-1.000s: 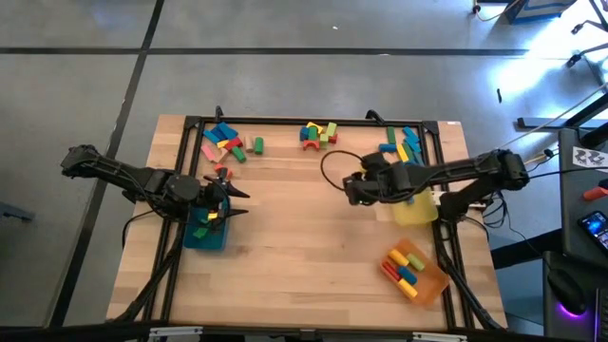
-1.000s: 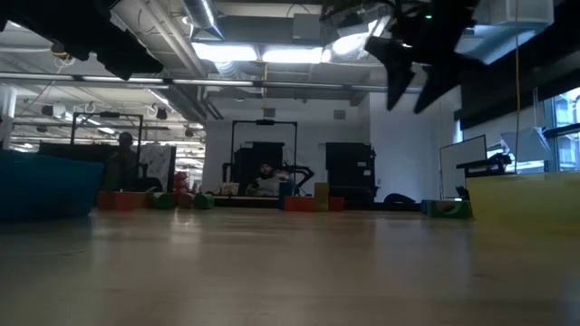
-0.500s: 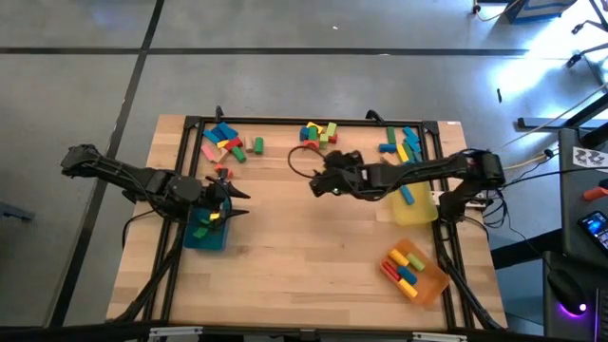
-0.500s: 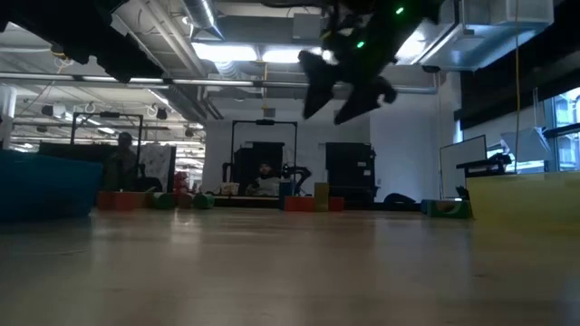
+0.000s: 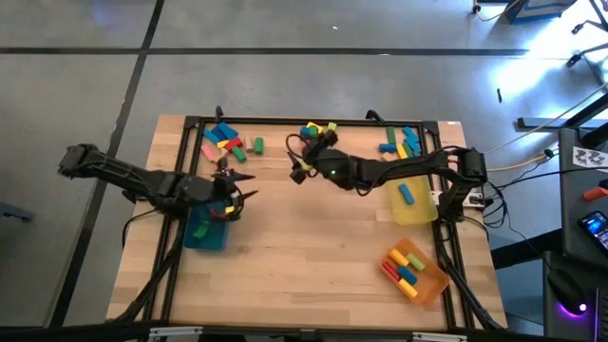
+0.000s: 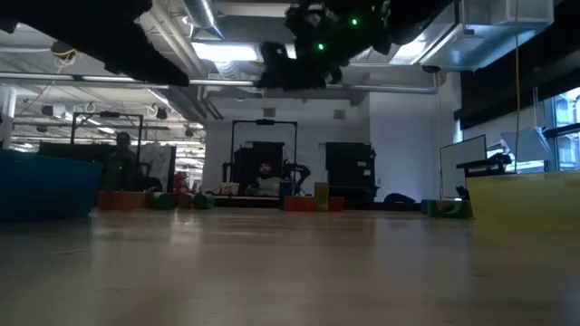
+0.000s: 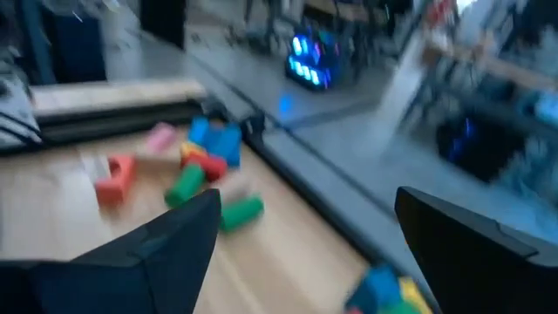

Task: Sort blocks by size
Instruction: Put the green cylindrical block into the orange bin

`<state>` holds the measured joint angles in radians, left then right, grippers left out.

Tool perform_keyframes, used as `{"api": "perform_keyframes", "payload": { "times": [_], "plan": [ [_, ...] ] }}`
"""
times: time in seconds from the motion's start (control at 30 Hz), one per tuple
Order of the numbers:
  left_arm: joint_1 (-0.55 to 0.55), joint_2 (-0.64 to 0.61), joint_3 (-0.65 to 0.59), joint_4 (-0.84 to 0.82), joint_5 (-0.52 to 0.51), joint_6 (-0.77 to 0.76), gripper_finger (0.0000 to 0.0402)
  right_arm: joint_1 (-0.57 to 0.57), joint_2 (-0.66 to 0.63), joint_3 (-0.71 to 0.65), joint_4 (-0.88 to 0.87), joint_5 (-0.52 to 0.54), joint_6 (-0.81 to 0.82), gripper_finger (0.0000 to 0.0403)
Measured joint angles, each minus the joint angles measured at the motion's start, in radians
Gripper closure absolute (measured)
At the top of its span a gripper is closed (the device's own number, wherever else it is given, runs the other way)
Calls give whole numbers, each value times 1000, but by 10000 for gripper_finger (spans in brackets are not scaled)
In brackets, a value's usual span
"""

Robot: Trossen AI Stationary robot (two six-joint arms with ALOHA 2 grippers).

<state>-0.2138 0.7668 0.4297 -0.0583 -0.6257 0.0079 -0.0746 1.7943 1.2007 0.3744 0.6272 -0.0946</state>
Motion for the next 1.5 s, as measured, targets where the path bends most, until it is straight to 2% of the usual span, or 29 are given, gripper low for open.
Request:
{"api": "perform_keyframes", "payload": {
  "times": [0.17, 0.33, 0.53, 0.67, 0.8, 0.93, 1.07, 1.13, 1.2, 1.27, 1.5],
  "plan": [
    [104, 39, 8, 22, -41, -39, 210, 1, 0, 0, 165, -99, -162, 56],
    [214, 122, 51, 19, -42, -82, 210, 10, -3, 0, 216, -146, -165, 56],
    [333, 270, 127, -16, -41, -58, 210, 43, -5, 17, 205, -145, -179, 56],
    [428, 351, 174, -43, -36, -86, 210, 65, -5, 65, 198, -99, -193, 56],
    [526, 418, 209, -57, 45, -119, 210, 83, -6, 106, 144, -93, -203, 56],
    [613, 485, 227, -57, 74, -125, 210, 109, -6, 136, 20, -32, -261, 56],
    [693, 560, 245, -56, 166, -191, 210, 142, -6, 154, -162, 156, -331, 56],
    [722, 608, 260, -58, 219, -215, 210, 155, -6, 156, -199, 241, -350, 56],
    [742, 659, 279, -61, 225, -215, 210, 163, -6, 156, -221, 306, -364, 56],
    [756, 707, 297, -63, 224, -217, 210, 163, -6, 156, -230, 333, -377, 56],
    [782, 836, 353, -72, 223, -212, 210, 159, -7, 157, -267, 329, -377, 56]
  ]
}}
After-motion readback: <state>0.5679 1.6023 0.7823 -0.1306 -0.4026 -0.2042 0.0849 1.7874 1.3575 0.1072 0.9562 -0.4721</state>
